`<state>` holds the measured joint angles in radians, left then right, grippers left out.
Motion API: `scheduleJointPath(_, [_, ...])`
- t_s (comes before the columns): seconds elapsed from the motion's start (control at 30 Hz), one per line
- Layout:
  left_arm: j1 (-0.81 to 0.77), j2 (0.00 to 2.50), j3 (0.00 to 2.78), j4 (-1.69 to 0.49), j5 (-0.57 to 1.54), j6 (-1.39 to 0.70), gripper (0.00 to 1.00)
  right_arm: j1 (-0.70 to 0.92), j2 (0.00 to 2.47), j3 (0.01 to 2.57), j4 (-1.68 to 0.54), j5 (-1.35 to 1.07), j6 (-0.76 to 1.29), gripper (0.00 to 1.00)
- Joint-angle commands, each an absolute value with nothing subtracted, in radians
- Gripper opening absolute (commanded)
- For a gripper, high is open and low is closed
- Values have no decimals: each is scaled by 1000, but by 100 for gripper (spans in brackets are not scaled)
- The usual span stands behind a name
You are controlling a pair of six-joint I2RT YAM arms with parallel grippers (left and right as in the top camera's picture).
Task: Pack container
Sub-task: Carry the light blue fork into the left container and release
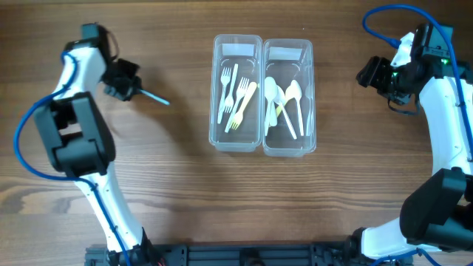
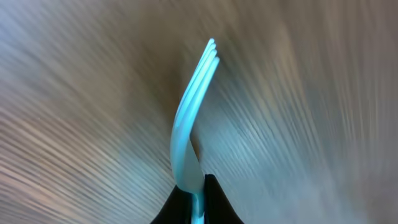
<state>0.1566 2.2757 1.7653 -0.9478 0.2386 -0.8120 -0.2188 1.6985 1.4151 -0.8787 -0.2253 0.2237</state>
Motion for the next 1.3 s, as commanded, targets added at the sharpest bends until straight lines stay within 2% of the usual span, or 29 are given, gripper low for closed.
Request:
scheduleJointPath(0.0, [28,2129,1755,-951,123,-588,4,-216,1711,1412,-879,-235,239,73])
scheduleJointPath(0.1, [-120,2025,1755,-950,16,-494,4,-216,1711,1412,-879,-235,239,73])
scheduleJointPath(0.37, [-392,1944,1754,-939,-62,-317,4,-216,1711,1412,-879,-238,239,73])
scheduleJointPath(0.53, [-485,1947,1754,-925,-64,-229,5,-216,1711,1412,-876,-238,239,73])
scheduleJointPath(0.6, [-505,1947,1754,-932,-92,-216,9,-216,1711,1412,-876,-238,239,73])
scheduleJointPath(0.63, [-509,1947,1754,-936,-107,-216,13,-216,1711,1412,-876,-238,239,73])
scheduleJointPath(0.67, [-509,1947,1754,-938,-118,-220,23,-216,1711,1412,-876,-238,239,73])
scheduleJointPath(0.77, [-489,1946,1754,-939,-193,-306,31,-216,1711,1412,-876,-238,239,74])
scheduleJointPath(0.83, [-448,1938,1755,-944,-211,-323,41,-216,1711,1412,-876,-238,239,74])
scheduleJointPath(0.97, [-363,1903,1755,-976,-210,-360,33,-216,1711,1412,-876,-238,237,74])
scheduleJointPath(1.1, [-247,1862,1755,-1004,-211,-379,35,-216,1711,1412,-870,-237,223,74])
scheduleJointPath(1.17, [-176,1864,1754,-1023,-211,-379,42,-216,1711,1412,-841,-238,155,73])
scheduleJointPath(1.2, [-152,1868,1754,-1031,-210,-379,49,-216,1710,1413,-825,-238,118,73])
scheduleJointPath(1.27, [-90,1870,1754,-1050,-206,-379,100,-216,1699,1436,-810,-239,44,73])
